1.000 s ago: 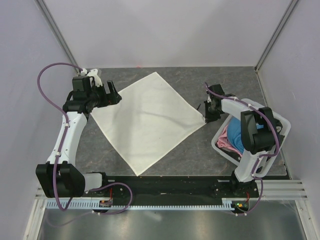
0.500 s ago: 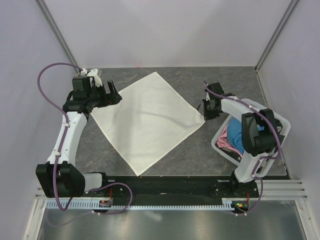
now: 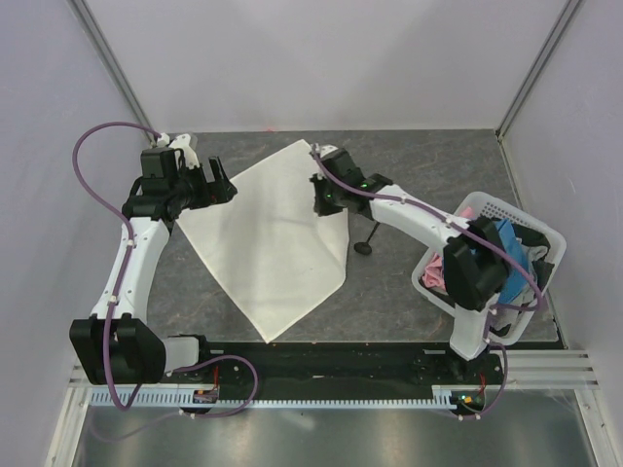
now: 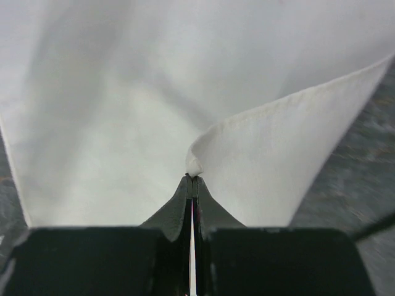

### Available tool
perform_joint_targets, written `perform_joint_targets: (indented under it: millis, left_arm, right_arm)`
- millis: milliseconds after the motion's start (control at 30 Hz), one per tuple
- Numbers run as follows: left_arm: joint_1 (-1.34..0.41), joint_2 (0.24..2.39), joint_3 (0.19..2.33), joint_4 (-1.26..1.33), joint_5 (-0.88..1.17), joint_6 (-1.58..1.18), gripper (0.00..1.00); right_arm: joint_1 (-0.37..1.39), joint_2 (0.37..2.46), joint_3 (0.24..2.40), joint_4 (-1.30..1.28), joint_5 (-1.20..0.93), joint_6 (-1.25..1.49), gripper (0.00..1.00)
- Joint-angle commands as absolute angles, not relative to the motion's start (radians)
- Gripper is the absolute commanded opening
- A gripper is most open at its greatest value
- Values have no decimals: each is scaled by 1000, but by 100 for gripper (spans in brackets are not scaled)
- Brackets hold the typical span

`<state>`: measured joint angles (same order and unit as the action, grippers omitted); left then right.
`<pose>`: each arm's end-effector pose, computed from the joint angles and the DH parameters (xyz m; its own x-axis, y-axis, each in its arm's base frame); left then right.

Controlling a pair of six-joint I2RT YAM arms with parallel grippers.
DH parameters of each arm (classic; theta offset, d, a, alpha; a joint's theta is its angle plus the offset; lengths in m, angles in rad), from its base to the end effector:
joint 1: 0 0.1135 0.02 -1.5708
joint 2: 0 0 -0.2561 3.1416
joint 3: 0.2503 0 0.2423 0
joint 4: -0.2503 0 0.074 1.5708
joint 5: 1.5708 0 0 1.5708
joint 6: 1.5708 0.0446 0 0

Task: Fold the napkin, place the utensils inside, and roll it up
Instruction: Fold the napkin

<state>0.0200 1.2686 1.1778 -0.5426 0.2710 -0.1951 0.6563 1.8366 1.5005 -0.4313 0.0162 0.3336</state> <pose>0.2775 -0.0064 0.3272 -0.6186 -0.1992 -0.7600 0.0780 0.9470 -0.3117 0.3285 0.2521 0.2575 -0.7165 -0.1386 -0.6837 -0.3876 0.8939 0.2250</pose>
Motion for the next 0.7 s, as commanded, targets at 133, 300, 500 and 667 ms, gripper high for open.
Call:
perform_joint_targets:
  millis: [133,300,500,667]
  left_arm:
    - [20,1250,1170,-509,189,-192,100]
    - [26,1276,1160,-492,170,-190,100]
    - [28,1366,1129,-425,267,-236,100]
    - [21,1517,1117,-368,339,-305,87]
  right_arm:
    - [802,2207,1899,-301,-112,448,0]
    - [830,2332,2098,-295,-187,476,14]
    - [772,2150,1887,-267,-141,422,64]
    - [674,1929,1581,-216,-146,388,65]
